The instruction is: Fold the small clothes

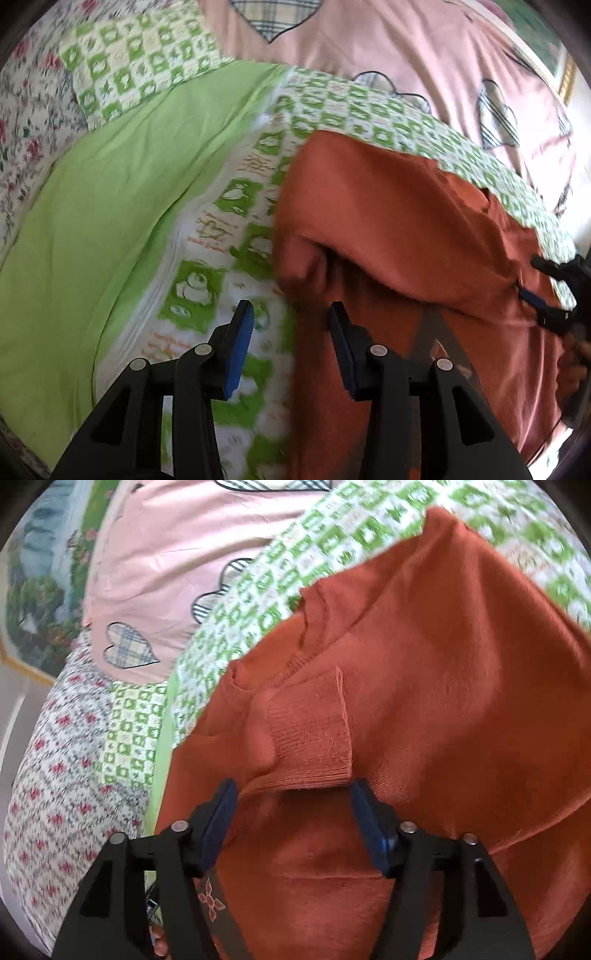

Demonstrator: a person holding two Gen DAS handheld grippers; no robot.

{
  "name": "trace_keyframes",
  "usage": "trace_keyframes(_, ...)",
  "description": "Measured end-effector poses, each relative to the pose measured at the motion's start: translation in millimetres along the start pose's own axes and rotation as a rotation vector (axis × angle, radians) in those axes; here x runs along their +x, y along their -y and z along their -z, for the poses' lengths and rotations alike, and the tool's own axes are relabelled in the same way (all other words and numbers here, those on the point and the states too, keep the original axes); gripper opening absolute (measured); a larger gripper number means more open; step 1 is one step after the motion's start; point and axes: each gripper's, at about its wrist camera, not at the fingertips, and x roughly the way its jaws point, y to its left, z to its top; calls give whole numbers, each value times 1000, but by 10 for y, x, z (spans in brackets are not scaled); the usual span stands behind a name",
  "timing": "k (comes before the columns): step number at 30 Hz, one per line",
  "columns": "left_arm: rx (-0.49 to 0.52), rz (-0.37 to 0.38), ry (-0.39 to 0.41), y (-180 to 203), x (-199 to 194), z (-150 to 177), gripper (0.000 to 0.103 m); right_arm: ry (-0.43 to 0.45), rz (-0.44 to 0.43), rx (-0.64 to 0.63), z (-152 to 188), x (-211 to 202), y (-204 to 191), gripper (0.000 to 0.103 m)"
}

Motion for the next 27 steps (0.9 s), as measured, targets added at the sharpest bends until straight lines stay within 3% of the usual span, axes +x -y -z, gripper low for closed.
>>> trace_keyframes(5, 23, -18, -24, 58, 287, -168, 43, 21, -4, 57, -133, 186, 16, 66)
trace_keyframes(6, 24, -16, -24, 82, 324, -202, 43, 25, -9, 67, -172, 219, 30, 56)
trace_keyframes(7, 27, -19, -20, 100, 344, -234, 43, 23, -23, 62, -219, 245, 24, 31)
trace_keyframes(9, 35, -39, -9, 143, 356, -292, 43, 45, -50, 26, -280, 192, -39, 12)
trace_keyframes(12, 29, -74, 6, 165, 329, -316, 43, 177, -76, -95, -301, -262, -247, 12)
trace_keyframes(15, -6, -93, -1, 125, 320, -297, 43, 295, -32, -166, -280, -699, -243, 12)
trace_keyframes(20, -44, -91, 0, 131, 288, -226, 43, 222, 111, -180, -293, -733, 164, 12)
trace_keyframes(24, -23, -91, 15, 188, 197, -177, 43, 264, 120, -202, -262, -848, 239, 12)
trace_keyframes(27, -12, -97, -11, 183, 265, -133, 43, 235, 186, -230, -281, -769, 285, 12)
